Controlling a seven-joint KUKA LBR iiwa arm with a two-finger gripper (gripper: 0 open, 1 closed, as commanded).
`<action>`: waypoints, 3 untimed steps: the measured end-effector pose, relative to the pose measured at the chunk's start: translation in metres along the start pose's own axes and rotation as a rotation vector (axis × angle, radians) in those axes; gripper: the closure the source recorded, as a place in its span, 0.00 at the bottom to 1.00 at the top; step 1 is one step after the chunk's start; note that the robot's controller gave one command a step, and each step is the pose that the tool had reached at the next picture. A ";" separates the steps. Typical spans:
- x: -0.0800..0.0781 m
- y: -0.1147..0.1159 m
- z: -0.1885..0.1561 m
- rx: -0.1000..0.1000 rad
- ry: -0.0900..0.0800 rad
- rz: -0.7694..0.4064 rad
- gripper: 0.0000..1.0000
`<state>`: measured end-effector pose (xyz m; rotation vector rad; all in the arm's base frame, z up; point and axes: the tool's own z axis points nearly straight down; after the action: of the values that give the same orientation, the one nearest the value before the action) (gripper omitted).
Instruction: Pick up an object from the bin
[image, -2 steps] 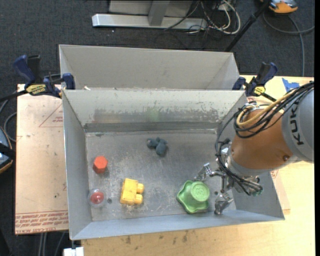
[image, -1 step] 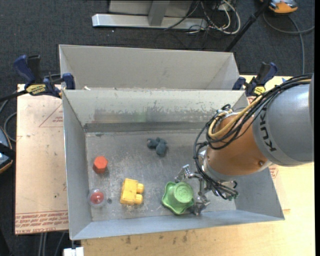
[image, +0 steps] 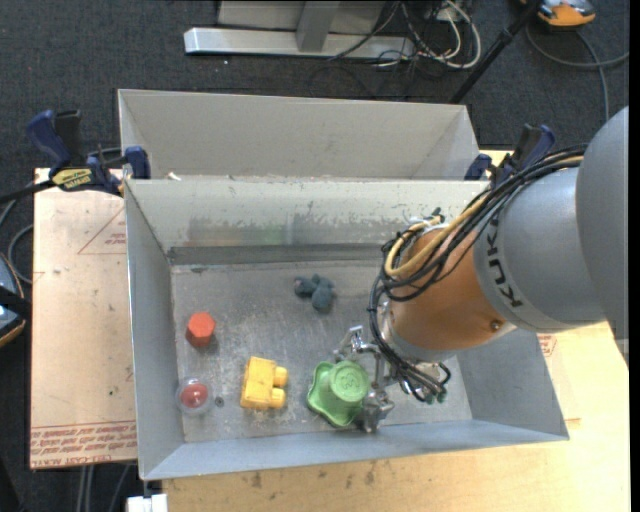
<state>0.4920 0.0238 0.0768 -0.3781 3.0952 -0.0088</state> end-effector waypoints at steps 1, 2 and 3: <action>-0.014 0.051 0.002 -0.004 0.013 0.254 0.00; -0.060 0.105 -0.001 -0.009 0.014 0.111 0.00; -0.061 0.103 -0.003 -0.008 0.011 0.114 1.00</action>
Offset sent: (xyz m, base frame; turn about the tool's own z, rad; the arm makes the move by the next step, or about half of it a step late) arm -0.0021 0.0529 -0.0068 0.2529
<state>0.5259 0.1388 0.0798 -0.2026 3.1231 0.0037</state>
